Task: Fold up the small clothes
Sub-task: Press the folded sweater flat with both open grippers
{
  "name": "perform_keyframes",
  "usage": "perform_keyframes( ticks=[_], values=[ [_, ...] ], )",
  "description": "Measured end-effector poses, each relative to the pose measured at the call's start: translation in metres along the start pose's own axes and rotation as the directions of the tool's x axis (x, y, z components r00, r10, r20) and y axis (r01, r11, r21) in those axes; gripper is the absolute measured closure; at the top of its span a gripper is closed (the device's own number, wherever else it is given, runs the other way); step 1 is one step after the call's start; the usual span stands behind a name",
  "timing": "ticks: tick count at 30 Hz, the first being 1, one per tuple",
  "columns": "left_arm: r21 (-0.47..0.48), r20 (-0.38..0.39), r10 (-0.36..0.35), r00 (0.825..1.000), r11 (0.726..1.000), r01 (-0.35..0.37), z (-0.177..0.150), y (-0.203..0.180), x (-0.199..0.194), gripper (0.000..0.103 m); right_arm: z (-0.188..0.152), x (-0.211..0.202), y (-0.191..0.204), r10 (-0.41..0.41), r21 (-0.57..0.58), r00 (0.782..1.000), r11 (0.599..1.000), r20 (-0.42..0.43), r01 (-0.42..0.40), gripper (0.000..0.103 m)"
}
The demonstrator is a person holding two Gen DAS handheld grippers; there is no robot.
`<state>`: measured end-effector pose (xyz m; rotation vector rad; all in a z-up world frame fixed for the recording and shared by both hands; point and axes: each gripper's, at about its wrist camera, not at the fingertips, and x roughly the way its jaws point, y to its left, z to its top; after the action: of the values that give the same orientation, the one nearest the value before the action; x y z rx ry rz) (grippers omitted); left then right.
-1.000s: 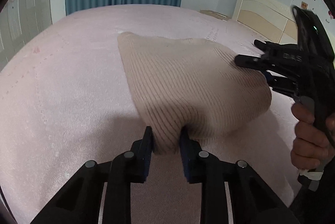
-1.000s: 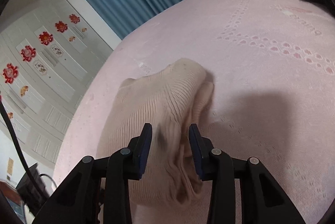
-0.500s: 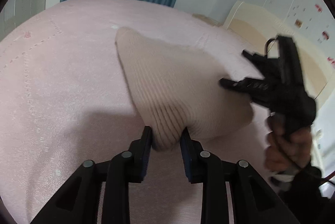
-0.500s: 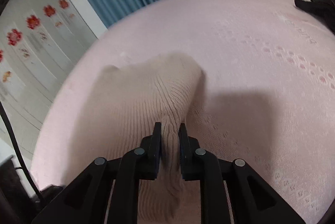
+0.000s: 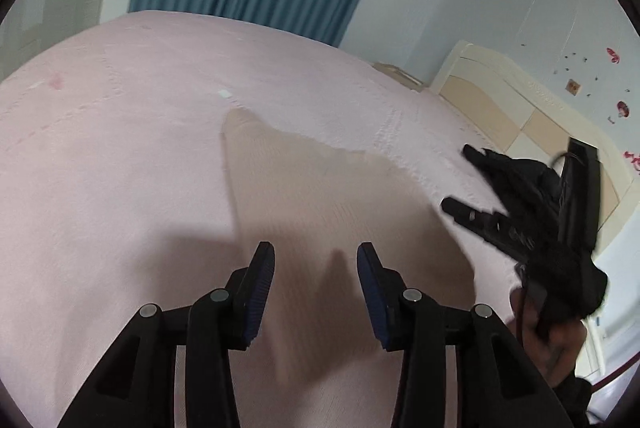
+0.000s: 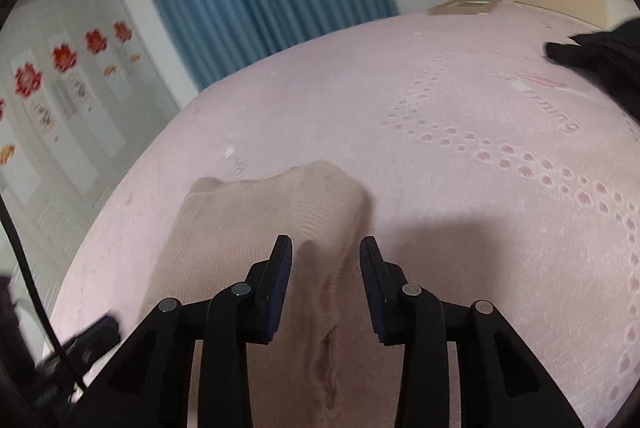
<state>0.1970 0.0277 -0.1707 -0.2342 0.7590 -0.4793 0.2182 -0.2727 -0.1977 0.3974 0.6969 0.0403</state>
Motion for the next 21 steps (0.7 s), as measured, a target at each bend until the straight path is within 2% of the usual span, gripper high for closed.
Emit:
perform_keyframes(
  ticks=[2, 4, 7, 9, 10, 11, 13, 15, 21],
  values=[
    [0.023, 0.008, 0.01, 1.0, 1.0, -0.01, 0.018, -0.004, 0.017, 0.063, 0.01, 0.001, 0.008, 0.058, 0.002, 0.998, 0.998, -0.019, -0.058, 0.069],
    [0.025, -0.006, 0.006, 1.0, 1.0, -0.006, 0.029, -0.005, 0.032, 0.063, 0.02, 0.006, 0.019, 0.039, -0.022, 0.999, 0.999, -0.026, -0.039, 0.069],
    [0.046, -0.036, 0.035, 0.999, 0.998, -0.033, 0.028, -0.004, 0.054, 0.064, 0.033, 0.03, 0.03, 0.034, -0.045, 0.997, 0.998, -0.073, -0.037, 0.069],
    [0.103, -0.022, 0.081, 0.997, 0.992, -0.078, 0.016, -0.002, 0.063, 0.064, 0.026, 0.049, 0.03, -0.018, -0.082, 0.994, 0.997, -0.104, 0.009, 0.07],
    [0.137, -0.023, 0.096, 0.995, 0.986, -0.092, 0.013, -0.004, 0.066, 0.064, 0.02, 0.057, 0.026, -0.044, -0.106, 0.992, 0.994, -0.116, 0.031, 0.076],
    [0.164, -0.017, 0.1, 0.995, 0.982, -0.096, 0.013, -0.008, 0.069, 0.064, 0.012, 0.063, 0.023, -0.061, -0.127, 0.99, 0.991, -0.124, 0.046, 0.079],
    [0.179, -0.011, 0.112, 0.994, 0.978, -0.108, 0.013, -0.011, 0.071, 0.064, 0.007, 0.067, 0.024, -0.092, -0.183, 0.989, 0.981, -0.115, 0.07, 0.079],
    [0.17, -0.011, 0.114, 0.993, 0.979, -0.111, 0.016, -0.006, 0.074, 0.063, 0.007, 0.069, 0.025, -0.101, -0.227, 0.988, 0.971, -0.117, 0.073, 0.08],
    [0.207, 0.006, 0.148, 0.989, 0.967, -0.146, 0.013, -0.008, 0.077, 0.062, 0.008, 0.078, 0.013, -0.083, -0.178, 0.985, 0.982, -0.153, 0.055, 0.08]
  ],
)
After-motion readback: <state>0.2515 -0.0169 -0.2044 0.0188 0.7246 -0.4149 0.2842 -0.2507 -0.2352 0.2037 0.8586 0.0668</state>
